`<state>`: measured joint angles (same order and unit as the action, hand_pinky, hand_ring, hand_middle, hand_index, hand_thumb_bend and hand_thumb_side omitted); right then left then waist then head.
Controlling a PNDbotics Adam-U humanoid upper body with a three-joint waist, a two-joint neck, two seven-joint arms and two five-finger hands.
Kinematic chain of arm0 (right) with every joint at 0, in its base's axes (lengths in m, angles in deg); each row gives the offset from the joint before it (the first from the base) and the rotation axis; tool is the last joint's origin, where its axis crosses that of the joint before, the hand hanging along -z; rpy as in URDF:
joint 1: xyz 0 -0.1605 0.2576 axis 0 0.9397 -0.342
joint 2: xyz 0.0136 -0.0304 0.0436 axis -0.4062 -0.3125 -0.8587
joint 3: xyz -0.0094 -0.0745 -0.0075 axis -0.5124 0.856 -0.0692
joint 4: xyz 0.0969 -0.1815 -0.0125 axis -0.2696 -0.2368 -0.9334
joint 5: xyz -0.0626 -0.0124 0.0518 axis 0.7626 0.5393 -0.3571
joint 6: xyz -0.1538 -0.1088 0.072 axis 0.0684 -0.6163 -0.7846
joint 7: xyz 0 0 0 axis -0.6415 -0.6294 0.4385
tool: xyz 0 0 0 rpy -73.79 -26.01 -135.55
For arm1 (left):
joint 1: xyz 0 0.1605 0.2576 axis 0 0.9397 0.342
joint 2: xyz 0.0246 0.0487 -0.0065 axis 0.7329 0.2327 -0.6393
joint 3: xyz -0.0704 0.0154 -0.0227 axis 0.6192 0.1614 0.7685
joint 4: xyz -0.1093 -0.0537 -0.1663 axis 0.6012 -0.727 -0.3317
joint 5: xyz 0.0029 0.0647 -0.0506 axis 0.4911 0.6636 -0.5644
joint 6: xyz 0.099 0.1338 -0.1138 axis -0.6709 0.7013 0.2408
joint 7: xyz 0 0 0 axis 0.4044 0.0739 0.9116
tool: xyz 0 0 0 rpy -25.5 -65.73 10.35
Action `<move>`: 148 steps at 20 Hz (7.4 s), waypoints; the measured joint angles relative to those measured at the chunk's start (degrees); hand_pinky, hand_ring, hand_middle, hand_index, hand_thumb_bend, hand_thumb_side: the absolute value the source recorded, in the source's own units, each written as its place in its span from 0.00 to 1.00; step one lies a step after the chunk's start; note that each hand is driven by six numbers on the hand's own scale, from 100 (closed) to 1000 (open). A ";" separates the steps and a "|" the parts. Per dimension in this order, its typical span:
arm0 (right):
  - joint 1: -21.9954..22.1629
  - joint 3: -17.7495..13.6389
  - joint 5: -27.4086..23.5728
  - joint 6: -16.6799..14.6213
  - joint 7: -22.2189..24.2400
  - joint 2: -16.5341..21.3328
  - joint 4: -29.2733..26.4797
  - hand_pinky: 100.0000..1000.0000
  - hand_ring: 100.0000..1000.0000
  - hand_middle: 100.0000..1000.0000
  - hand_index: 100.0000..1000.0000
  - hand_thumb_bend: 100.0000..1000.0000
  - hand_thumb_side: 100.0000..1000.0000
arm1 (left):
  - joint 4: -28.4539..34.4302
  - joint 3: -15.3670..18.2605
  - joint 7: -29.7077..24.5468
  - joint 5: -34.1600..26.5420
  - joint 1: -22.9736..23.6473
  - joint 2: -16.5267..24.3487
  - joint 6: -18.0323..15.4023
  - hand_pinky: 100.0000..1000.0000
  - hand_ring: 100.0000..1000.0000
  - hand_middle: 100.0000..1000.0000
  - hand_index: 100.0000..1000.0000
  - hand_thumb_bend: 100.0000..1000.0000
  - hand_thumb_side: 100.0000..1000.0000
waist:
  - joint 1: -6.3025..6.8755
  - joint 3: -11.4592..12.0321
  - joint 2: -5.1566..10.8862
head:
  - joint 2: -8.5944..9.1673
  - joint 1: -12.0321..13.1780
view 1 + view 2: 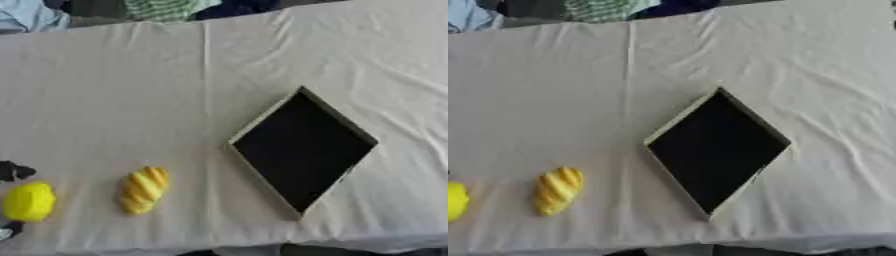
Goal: Pick up objects on the table and place them in the box.
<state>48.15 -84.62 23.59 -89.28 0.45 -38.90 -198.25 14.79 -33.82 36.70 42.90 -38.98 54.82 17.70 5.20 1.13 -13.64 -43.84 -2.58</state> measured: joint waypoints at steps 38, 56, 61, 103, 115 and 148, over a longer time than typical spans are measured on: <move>-0.82 0.41 -0.11 0.37 -0.37 0.22 0.00 0.91 0.80 0.67 0.82 0.00 0.52 | 10.29 -17.84 1.82 -3.75 -50.08 -26.07 -8.10 0.62 0.48 0.39 0.56 0.00 0.00 | -0.38 2.24 2.13 | -0.01 -2.66; -4.29 1.83 -0.28 0.53 -0.36 3.72 0.00 0.90 0.80 0.68 0.83 0.00 0.51 | -0.31 -27.38 -3.74 8.07 -49.02 -41.37 -8.43 0.63 0.50 0.41 0.59 0.00 0.00 | -0.05 0.35 0.73 | -0.01 -2.94; -4.36 1.85 -0.31 0.57 -0.33 3.67 0.00 0.90 0.80 0.68 0.83 0.00 0.51 | -7.53 -28.44 -1.76 12.98 -47.70 -43.29 -8.91 0.65 0.52 0.43 0.61 0.00 0.00 | -0.06 0.00 0.51 | -0.01 -2.35; -2.74 0.40 1.06 -1.22 -2.41 4.13 0.00 0.90 0.80 0.68 0.83 0.00 0.51 | 9.96 -12.08 4.03 -1.97 -27.88 -16.29 0.89 0.86 0.80 0.72 0.90 0.23 0.33 | 0.20 1.61 -1.67 | -0.01 -1.87; -2.38 0.01 1.44 -1.18 -3.05 4.32 0.00 0.90 0.80 0.68 0.82 0.00 0.51 | 10.10 -10.58 6.50 -7.91 -19.71 -9.91 -1.71 0.85 0.80 0.71 0.90 0.30 0.44 | 0.29 1.84 -2.93 | -0.01 1.03; -1.67 -0.34 0.98 -0.08 -2.70 4.08 0.00 0.91 0.80 0.68 0.83 0.00 0.52 | 10.25 -14.92 1.34 4.27 -18.90 -9.43 -3.54 0.86 0.82 0.73 0.88 0.34 0.20 | 0.66 1.71 -2.98 | -0.01 0.85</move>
<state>46.48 -84.96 24.57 -89.36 -2.24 -34.82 -198.25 25.04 -48.74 38.04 47.17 -57.88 45.38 14.16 5.86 2.84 -16.62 -43.85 -1.73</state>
